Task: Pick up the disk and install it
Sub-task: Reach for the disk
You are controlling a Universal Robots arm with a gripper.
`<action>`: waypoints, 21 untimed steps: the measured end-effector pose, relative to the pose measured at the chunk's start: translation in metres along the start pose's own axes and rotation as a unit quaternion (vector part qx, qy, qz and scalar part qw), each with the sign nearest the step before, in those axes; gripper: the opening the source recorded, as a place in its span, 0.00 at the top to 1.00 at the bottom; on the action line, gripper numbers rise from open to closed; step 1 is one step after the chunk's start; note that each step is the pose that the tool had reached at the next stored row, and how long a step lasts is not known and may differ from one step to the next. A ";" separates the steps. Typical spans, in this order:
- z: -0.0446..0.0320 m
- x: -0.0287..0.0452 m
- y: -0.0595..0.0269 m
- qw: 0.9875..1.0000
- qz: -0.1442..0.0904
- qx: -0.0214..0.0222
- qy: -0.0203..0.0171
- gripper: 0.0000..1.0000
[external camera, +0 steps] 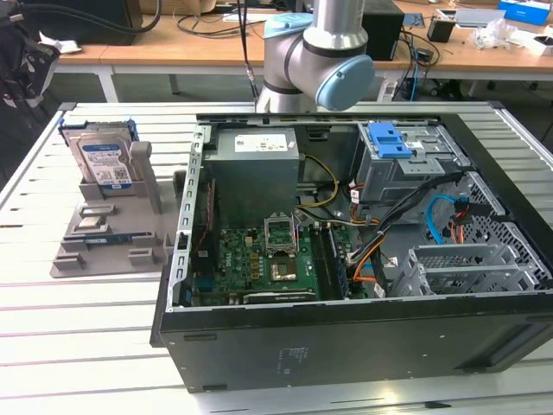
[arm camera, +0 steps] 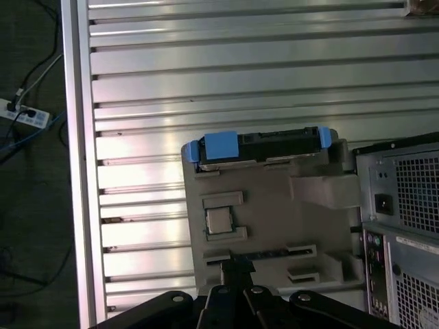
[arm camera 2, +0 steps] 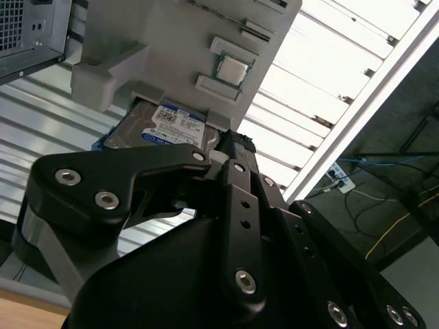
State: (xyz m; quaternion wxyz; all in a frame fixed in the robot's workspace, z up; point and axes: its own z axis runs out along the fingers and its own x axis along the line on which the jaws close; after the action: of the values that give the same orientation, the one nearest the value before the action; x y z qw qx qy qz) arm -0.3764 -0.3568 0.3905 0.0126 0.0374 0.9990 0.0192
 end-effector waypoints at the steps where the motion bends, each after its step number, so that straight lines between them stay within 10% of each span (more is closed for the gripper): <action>1: 0.0001 0.0019 0.0009 1.000 0.000 0.000 0.000 0.89; 10: 0.0006 0.0166 0.0059 1.000 0.000 0.000 0.000 0.89; 21: 0.0006 0.0177 0.0060 1.000 0.000 0.000 0.000 0.89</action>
State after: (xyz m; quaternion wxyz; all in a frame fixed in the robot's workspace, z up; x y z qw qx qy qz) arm -0.3936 -0.3495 0.3897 0.0126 0.0374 0.9990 0.0188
